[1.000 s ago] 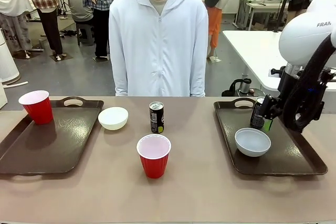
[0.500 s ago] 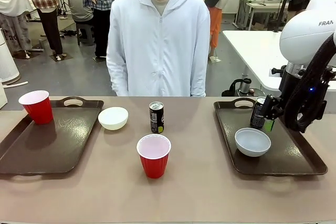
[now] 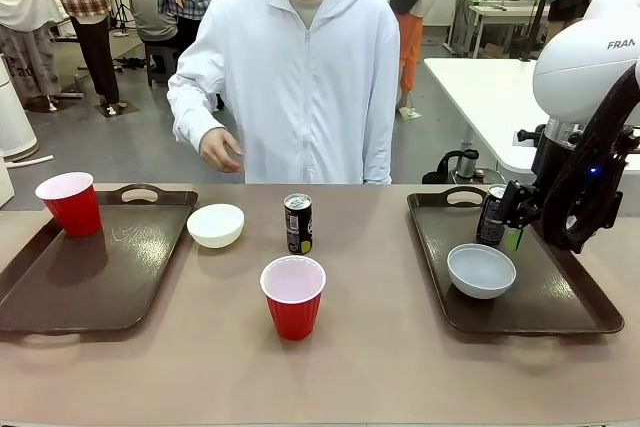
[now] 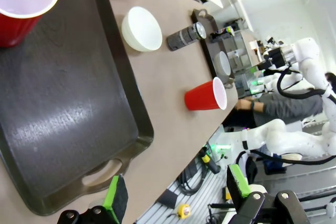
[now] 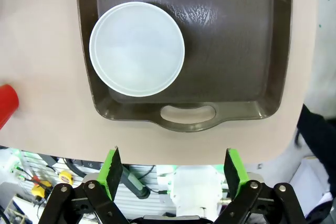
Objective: Prepare tableware on both trays.
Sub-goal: Pick up a Picnic Bowl from the table and place it on a Handle tray.
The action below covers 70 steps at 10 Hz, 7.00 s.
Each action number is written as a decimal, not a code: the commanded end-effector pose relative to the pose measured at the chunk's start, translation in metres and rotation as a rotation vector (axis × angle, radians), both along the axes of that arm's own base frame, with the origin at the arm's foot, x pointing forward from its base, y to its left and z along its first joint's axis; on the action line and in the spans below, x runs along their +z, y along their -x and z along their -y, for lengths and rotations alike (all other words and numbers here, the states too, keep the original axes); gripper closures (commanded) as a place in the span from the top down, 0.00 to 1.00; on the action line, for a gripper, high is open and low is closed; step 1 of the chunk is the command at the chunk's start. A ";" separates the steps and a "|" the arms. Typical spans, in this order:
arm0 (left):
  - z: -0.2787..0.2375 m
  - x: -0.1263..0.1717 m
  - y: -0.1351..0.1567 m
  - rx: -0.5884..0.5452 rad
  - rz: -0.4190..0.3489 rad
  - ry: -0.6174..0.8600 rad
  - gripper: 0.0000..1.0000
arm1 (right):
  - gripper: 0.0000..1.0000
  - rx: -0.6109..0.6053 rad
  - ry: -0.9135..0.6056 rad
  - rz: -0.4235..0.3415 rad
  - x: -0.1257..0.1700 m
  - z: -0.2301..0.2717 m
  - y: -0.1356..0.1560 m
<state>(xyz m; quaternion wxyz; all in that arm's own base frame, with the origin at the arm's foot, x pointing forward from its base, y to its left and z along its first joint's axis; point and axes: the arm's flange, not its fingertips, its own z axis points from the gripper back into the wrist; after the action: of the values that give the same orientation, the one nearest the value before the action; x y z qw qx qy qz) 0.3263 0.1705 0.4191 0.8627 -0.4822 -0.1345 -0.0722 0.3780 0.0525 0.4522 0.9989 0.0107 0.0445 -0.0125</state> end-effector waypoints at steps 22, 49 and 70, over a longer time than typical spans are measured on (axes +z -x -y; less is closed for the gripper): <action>0.289 0.053 -0.104 -0.138 -0.009 -0.913 1.00 | 1.00 -0.139 -0.978 0.258 0.021 0.303 0.041; 0.338 0.003 -0.176 0.007 0.003 -0.996 1.00 | 1.00 -0.139 -0.978 0.258 0.021 0.303 0.041; 0.360 -0.066 -0.232 -0.064 -0.104 -1.086 0.60 | 1.00 -0.139 -0.978 0.258 0.021 0.303 0.041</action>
<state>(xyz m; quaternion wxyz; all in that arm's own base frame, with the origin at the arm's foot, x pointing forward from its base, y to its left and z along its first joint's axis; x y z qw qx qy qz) 0.5566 -0.1863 0.3564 0.9895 0.0018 -0.0176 -0.1435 0.3369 -0.2492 0.4731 0.8742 0.4759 -0.0751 -0.0601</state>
